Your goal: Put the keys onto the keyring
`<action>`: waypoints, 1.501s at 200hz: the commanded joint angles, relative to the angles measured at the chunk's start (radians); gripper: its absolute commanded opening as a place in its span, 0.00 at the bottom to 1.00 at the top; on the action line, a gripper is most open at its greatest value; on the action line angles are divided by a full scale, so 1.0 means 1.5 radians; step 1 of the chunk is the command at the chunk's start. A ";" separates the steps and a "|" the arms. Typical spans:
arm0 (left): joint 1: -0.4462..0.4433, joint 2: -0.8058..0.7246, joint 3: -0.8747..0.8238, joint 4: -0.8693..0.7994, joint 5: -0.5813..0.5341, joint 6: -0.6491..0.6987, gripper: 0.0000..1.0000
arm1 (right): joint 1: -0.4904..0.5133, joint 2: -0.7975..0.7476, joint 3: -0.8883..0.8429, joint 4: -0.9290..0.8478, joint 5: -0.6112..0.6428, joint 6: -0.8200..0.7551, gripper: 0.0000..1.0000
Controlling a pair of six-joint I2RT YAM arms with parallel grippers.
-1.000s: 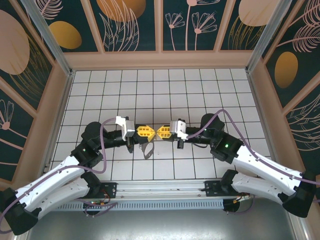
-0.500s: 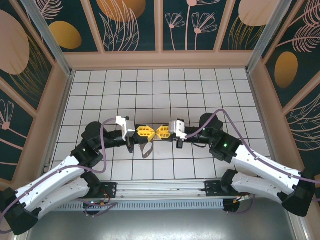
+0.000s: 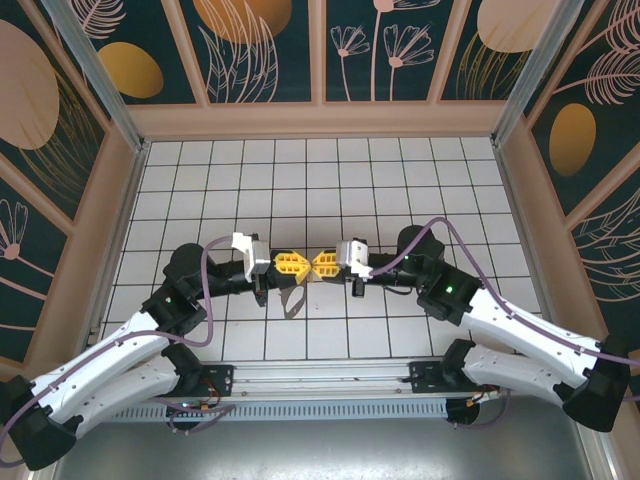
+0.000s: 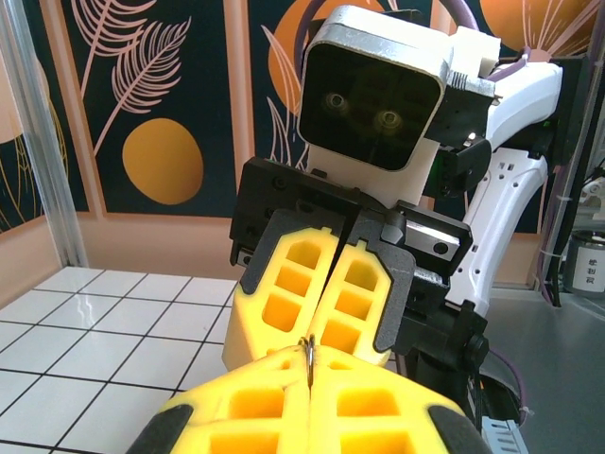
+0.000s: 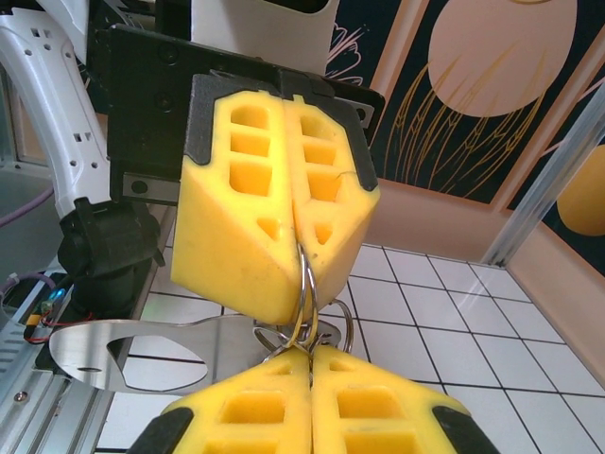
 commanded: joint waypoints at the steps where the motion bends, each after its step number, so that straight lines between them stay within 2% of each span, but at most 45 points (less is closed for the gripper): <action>1: -0.001 0.000 0.009 0.041 0.029 -0.011 0.00 | 0.005 0.010 0.017 0.024 -0.013 -0.001 0.07; 151: -0.002 -0.006 -0.001 0.065 0.031 -0.024 0.00 | 0.015 0.009 -0.009 0.099 -0.032 0.028 0.08; 245: -0.001 -0.016 0.003 0.048 0.008 -0.016 0.00 | 0.015 -0.065 -0.048 0.082 0.057 0.032 0.29; 300: -0.001 -0.013 0.006 0.046 0.006 -0.018 0.00 | 0.015 -0.077 -0.083 0.086 0.017 0.064 0.38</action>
